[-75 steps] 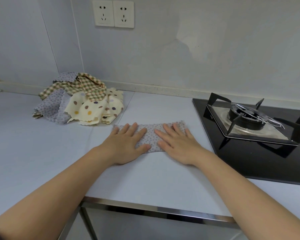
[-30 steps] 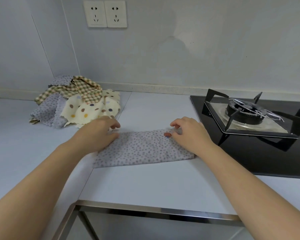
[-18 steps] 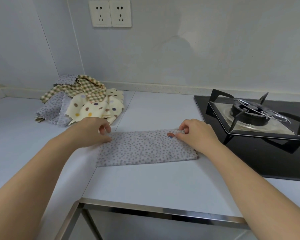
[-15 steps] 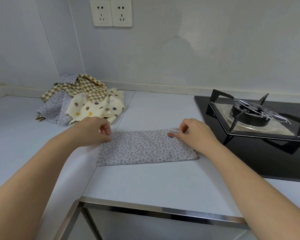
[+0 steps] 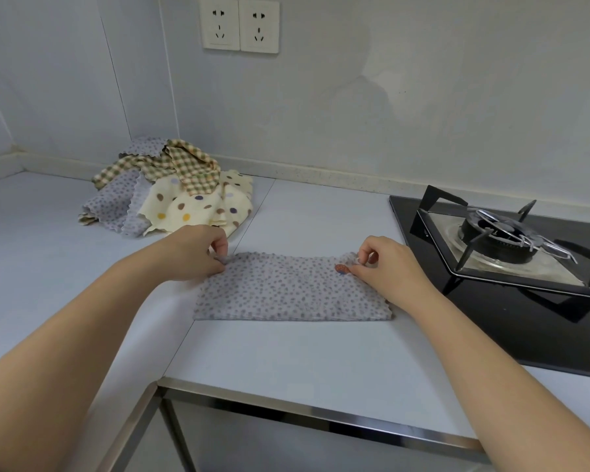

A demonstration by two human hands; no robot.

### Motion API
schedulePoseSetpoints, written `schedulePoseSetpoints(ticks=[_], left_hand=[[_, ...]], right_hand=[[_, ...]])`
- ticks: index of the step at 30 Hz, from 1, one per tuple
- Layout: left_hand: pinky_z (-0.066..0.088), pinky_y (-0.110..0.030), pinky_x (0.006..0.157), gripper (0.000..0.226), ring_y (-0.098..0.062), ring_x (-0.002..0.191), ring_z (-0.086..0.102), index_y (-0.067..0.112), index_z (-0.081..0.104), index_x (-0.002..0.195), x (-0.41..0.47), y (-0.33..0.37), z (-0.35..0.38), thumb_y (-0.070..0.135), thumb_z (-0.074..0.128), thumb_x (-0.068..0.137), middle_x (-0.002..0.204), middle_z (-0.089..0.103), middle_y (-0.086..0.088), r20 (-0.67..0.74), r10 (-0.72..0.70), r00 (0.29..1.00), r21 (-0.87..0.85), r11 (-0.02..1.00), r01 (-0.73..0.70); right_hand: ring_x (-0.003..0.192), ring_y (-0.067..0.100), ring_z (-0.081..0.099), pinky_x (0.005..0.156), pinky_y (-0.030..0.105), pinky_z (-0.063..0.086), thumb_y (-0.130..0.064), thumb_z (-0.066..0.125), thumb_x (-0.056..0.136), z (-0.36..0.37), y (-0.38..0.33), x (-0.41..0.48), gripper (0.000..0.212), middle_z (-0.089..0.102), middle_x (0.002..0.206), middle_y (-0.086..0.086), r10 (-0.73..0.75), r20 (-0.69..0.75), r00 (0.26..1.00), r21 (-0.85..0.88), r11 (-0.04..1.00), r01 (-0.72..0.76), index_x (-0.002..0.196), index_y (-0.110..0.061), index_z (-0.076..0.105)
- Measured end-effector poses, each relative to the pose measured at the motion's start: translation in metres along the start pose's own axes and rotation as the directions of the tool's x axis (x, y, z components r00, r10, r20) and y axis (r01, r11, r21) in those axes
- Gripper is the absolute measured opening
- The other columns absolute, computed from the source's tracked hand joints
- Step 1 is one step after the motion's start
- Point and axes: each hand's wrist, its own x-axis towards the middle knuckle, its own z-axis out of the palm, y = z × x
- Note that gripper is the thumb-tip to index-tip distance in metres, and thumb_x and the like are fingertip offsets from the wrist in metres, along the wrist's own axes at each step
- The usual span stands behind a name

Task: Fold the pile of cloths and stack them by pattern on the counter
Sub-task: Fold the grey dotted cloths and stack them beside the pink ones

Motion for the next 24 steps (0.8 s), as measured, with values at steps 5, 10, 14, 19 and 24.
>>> schedulePoseSetpoints(ticks=[5, 10, 14, 19, 24], left_hand=[[0.034, -0.017, 0.058, 0.014, -0.009, 0.073, 0.045, 0.017, 0.055, 0.092, 0.003, -0.003, 0.005, 0.021, 0.067, 0.086, 0.09, 0.053, 0.003, -0.025, 0.02, 0.999, 0.019, 1.0, -0.02], [0.031, -0.018, 0.056, 0.014, -0.009, 0.071, 0.045, 0.015, 0.051, 0.084, 0.007, -0.002, 0.01, 0.017, 0.065, 0.088, 0.085, 0.052, 0.003, -0.038, 0.059, 0.998, 0.05, 0.997, -0.057], [0.036, -0.02, 0.059, 0.019, -0.014, 0.076, 0.05, 0.02, 0.049, 0.078, 0.006, -0.002, 0.011, 0.014, 0.065, 0.086, 0.091, 0.057, -0.002, -0.049, 0.09, 0.995, 0.029, 0.996, -0.088], [0.037, -0.021, 0.064, 0.015, -0.008, 0.076, 0.047, 0.018, 0.057, 0.1, 0.005, -0.004, 0.013, 0.017, 0.065, 0.088, 0.105, 0.056, 0.001, -0.072, 0.051, 0.996, -0.02, 0.998, -0.053], [0.033, -0.018, 0.058, 0.023, -0.004, 0.068, 0.046, 0.022, 0.048, 0.073, 0.006, -0.004, 0.012, 0.011, 0.065, 0.085, 0.089, 0.056, 0.001, -0.065, 0.084, 0.994, -0.024, 0.996, -0.086]], right_hand=[[0.081, 0.013, 0.058, 0.072, 0.031, 0.047, -0.024, 0.068, 0.085, 0.002, 0.001, 0.002, 0.02, 0.061, 0.081, -0.009, 0.012, 0.014, 1.0, -0.026, 1.0, -0.012, 0.071, -0.028, 0.054], [0.09, 0.016, 0.06, 0.082, 0.037, 0.049, -0.023, 0.067, 0.084, 0.004, 0.003, 0.006, 0.018, 0.066, 0.092, -0.004, 0.006, 0.042, 0.999, 0.001, 1.0, -0.006, 0.072, -0.026, 0.054], [0.079, 0.015, 0.053, 0.069, 0.029, 0.042, -0.026, 0.066, 0.085, 0.008, 0.0, 0.008, 0.02, 0.056, 0.084, -0.004, -0.042, 0.071, 0.997, -0.011, 0.999, 0.042, 0.075, -0.017, 0.051], [0.068, 0.011, 0.048, 0.057, 0.025, 0.035, -0.023, 0.063, 0.086, 0.01, 0.0, 0.008, 0.018, 0.055, 0.079, -0.002, -0.011, 0.025, 1.0, 0.009, 1.0, 0.011, 0.077, -0.014, 0.05], [0.069, 0.018, 0.048, 0.059, 0.029, 0.031, -0.033, 0.062, 0.087, 0.008, 0.0, 0.009, 0.036, 0.047, 0.076, -0.003, 0.008, 0.042, 0.999, -0.149, 0.989, -0.002, 0.062, -0.02, 0.039]])
